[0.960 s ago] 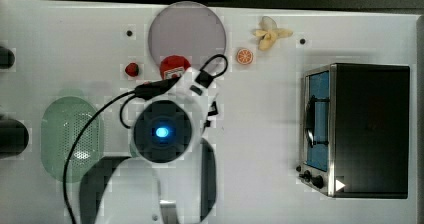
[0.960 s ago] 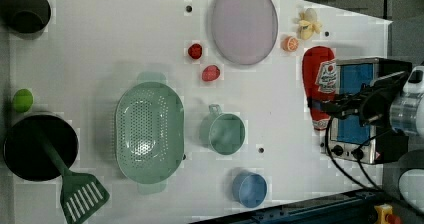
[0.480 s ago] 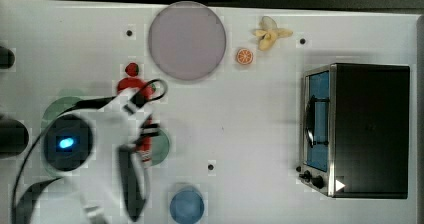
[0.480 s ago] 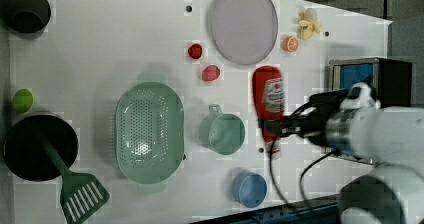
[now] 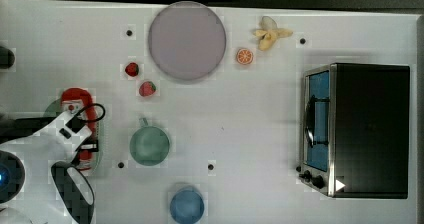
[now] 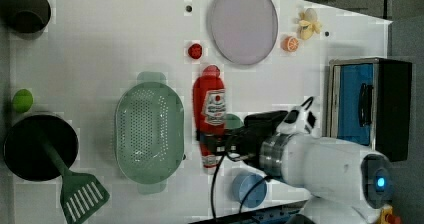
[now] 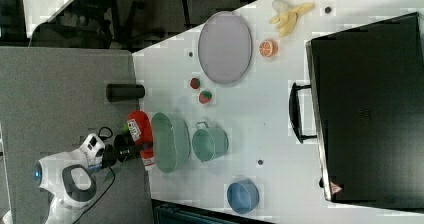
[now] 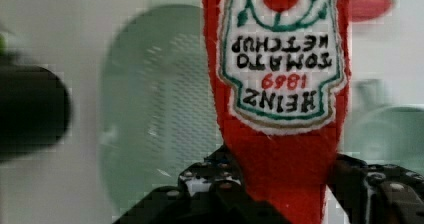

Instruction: Pick Ketchup from the table and place it in strainer.

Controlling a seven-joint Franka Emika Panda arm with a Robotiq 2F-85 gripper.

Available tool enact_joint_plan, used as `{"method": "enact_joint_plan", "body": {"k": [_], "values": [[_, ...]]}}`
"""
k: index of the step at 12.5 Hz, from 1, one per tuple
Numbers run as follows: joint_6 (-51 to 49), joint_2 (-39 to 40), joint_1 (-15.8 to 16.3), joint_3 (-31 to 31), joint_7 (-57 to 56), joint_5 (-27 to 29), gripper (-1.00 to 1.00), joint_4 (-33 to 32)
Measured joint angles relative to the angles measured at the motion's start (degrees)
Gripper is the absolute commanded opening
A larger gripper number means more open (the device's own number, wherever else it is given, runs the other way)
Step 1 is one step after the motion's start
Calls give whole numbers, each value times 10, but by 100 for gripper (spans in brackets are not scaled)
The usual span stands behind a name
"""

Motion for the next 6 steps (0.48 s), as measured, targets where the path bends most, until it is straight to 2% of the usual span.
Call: {"method": "enact_joint_plan", "body": {"k": [3,6], "values": [[100,86,5,16,60,-5,9,4],[148,170,13,13,88,-11,9,3]]}}
